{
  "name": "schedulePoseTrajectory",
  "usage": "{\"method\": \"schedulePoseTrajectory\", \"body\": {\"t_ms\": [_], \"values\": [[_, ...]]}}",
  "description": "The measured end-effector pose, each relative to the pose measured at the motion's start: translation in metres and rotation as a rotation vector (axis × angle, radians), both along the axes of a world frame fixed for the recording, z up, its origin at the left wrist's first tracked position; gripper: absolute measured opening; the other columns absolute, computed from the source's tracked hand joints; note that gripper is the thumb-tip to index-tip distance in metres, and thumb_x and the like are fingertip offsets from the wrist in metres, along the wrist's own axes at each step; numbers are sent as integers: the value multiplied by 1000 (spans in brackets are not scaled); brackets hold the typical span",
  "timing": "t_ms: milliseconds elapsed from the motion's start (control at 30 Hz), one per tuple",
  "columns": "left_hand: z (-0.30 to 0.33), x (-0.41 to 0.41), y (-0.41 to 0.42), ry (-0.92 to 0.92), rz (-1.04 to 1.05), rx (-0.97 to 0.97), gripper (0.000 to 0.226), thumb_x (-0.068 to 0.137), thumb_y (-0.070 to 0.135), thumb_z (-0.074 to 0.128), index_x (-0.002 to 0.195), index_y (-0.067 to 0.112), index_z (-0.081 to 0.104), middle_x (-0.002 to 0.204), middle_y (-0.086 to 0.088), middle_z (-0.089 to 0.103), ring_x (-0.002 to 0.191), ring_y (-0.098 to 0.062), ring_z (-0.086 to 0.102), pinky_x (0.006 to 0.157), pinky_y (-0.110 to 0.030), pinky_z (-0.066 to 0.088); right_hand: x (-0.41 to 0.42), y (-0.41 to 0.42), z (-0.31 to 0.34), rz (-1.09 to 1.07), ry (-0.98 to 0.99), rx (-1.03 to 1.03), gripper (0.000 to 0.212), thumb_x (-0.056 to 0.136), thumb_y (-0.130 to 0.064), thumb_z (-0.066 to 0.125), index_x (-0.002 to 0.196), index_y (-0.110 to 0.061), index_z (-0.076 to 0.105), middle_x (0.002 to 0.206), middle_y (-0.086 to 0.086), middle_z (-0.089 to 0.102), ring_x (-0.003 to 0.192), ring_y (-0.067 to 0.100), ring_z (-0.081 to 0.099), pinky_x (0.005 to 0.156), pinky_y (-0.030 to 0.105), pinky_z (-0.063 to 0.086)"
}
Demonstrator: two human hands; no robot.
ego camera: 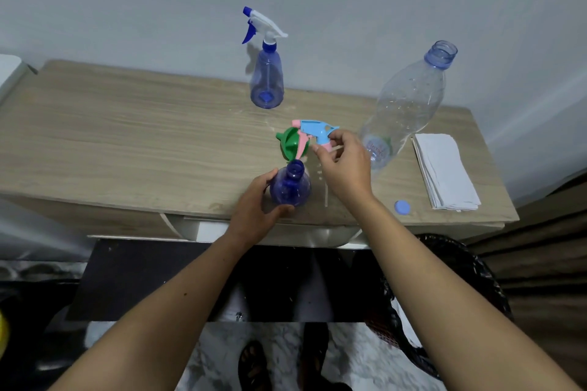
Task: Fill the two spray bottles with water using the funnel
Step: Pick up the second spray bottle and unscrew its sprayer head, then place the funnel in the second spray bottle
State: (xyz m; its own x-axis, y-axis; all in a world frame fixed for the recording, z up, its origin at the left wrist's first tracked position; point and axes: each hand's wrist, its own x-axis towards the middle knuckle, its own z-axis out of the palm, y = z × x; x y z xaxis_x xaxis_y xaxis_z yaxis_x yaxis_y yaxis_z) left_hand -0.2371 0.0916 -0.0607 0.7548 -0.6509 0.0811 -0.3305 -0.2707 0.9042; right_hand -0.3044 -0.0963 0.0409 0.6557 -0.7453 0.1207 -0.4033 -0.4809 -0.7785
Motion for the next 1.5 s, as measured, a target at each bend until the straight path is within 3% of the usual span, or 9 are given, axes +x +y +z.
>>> {"method": "schedulePoseTrajectory", "body": {"t_ms": [200, 400, 467, 633, 833, 1133, 1333, 1500], "values": [[0, 13, 4, 31, 15, -41, 84, 74, 26, 93, 148, 16, 54, 141, 3, 64, 127, -10, 64, 107, -20, 49, 0, 3, -26, -49, 129, 20, 36, 94, -32, 73, 119, -8, 68, 109, 10, 72, 102, 30, 65, 91, 40, 49], [-4, 12, 6, 15, 37, -59, 82, 76, 13, 94, 148, 10, 55, 141, -1, 65, 127, -9, 64, 108, -17, 47, -5, 5, -50, -84, 253, 59, 30, 100, -33, 65, 100, -4, 72, 93, 15, 72, 93, 35, 63, 79, 36, 43], [-4, 13, 6, 19, 33, -63, 83, 76, 12, 94, 148, 10, 54, 141, -3, 65, 128, -11, 64, 109, -21, 49, -8, 7, -55, -98, 267, 61, 31, 100, -33, 65, 104, -4, 74, 96, 16, 73, 96, 36, 64, 78, 36, 42], [-4, 14, 9, 22, 22, -62, 82, 77, 14, 94, 149, 13, 54, 142, 0, 65, 129, -11, 63, 110, -26, 50, -11, 8, -59, -103, 287, 32, 36, 100, -35, 67, 122, -6, 69, 117, 16, 71, 113, 33, 60, 91, 39, 45], [-4, 13, 9, 24, 27, -58, 82, 77, 16, 94, 149, 14, 54, 140, 0, 66, 128, -12, 64, 110, -27, 51, -17, 12, -64, -93, 261, -6, 36, 100, -29, 68, 125, -4, 65, 127, 16, 64, 124, 33, 53, 102, 38, 38], [-3, 13, 9, 18, 27, -52, 83, 77, 16, 94, 149, 11, 53, 143, -2, 65, 129, -12, 64, 111, -26, 51, -21, 9, -66, -82, 261, -75, 40, 98, -37, 71, 122, -5, 67, 120, 14, 67, 114, 31, 60, 94, 37, 43], [0, 13, 9, 30, 25, -51, 83, 77, 16, 94, 149, 12, 54, 142, 0, 65, 129, -10, 63, 111, -26, 50, -30, 10, -55, -52, 179, -149, 36, 96, -29, 73, 124, -7, 67, 121, 10, 66, 110, 28, 61, 91, 33, 40], [0, 13, 9, 16, 21, -55, 82, 76, 14, 94, 148, 14, 54, 141, 1, 65, 128, -7, 63, 109, -22, 49, -8, -2, -35, 40, 6, -88, 28, 90, -23, 79, 114, -11, 73, 111, 2, 69, 87, 13, 66, 83, 24, 49]]}}
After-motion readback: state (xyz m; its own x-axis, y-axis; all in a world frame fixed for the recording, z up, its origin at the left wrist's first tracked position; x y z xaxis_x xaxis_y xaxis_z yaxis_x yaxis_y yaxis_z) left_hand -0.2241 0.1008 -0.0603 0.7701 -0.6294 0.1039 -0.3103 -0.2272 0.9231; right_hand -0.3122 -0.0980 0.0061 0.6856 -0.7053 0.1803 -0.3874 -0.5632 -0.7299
